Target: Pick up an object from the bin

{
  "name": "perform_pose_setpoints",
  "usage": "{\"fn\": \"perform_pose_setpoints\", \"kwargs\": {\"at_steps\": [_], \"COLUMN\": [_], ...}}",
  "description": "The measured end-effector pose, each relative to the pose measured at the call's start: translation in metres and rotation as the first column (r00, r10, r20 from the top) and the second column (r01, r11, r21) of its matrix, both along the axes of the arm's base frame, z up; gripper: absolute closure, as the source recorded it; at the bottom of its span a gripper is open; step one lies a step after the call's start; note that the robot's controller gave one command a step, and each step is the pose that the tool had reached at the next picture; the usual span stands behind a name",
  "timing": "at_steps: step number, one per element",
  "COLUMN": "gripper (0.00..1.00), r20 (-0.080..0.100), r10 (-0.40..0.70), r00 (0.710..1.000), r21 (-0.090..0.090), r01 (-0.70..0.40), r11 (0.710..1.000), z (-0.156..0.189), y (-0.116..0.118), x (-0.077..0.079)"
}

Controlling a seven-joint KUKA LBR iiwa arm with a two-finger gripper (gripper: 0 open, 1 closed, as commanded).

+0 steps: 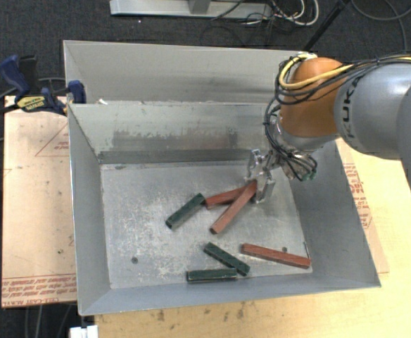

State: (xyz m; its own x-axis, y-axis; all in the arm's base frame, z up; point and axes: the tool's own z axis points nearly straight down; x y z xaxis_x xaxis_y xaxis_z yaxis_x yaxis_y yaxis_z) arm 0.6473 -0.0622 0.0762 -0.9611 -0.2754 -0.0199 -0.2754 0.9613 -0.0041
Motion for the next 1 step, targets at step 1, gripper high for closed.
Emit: {"fn": "perform_pose_setpoints", "kwargs": {"at_steps": [1], "gripper": [1.00], "r20": [-0.013], "r10": [0.065], "r00": [0.998], "r21": [-0.001], "r01": [-0.065], "r11": [0.998], "z": [0.1577], "y": [-0.0028], "x": [-0.0004]}}
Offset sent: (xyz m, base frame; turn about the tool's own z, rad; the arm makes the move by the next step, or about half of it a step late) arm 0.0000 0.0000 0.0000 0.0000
